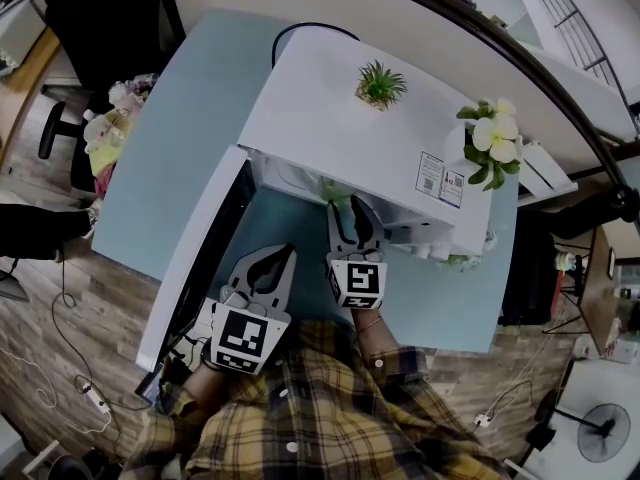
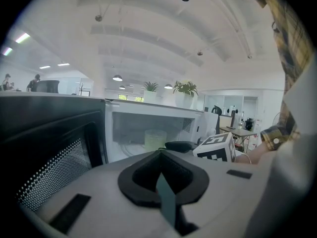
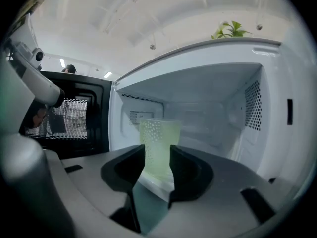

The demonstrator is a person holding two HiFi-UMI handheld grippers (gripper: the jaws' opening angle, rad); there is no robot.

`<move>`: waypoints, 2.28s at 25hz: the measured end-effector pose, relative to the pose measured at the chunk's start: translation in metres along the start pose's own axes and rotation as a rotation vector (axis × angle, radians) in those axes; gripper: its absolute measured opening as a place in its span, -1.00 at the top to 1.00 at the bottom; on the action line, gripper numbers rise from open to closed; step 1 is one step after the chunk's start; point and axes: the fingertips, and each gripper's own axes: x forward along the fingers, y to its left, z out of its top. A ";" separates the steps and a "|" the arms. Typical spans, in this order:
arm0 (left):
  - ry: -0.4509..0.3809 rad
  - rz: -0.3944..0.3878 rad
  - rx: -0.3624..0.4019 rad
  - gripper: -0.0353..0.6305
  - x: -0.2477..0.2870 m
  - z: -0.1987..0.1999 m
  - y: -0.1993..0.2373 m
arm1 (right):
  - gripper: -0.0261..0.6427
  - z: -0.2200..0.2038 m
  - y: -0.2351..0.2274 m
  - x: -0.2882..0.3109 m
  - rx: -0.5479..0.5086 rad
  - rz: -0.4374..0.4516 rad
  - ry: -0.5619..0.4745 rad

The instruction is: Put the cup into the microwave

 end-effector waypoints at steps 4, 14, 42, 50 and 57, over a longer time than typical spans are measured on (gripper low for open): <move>-0.002 0.002 0.001 0.93 0.000 0.000 0.000 | 0.82 -0.003 -0.001 0.002 -0.031 -0.010 0.013; -0.007 0.014 0.002 0.93 -0.002 0.000 0.001 | 0.91 -0.003 -0.001 0.009 -0.028 0.005 0.025; -0.077 -0.008 0.052 0.93 -0.015 0.021 -0.001 | 0.91 0.046 0.015 -0.058 0.059 0.153 -0.050; -0.076 -0.019 0.058 0.93 -0.017 0.020 -0.001 | 0.91 0.059 0.022 -0.093 0.127 0.234 -0.031; -0.069 -0.023 0.068 0.93 -0.018 0.020 0.000 | 0.91 0.070 0.014 -0.117 0.157 0.200 -0.043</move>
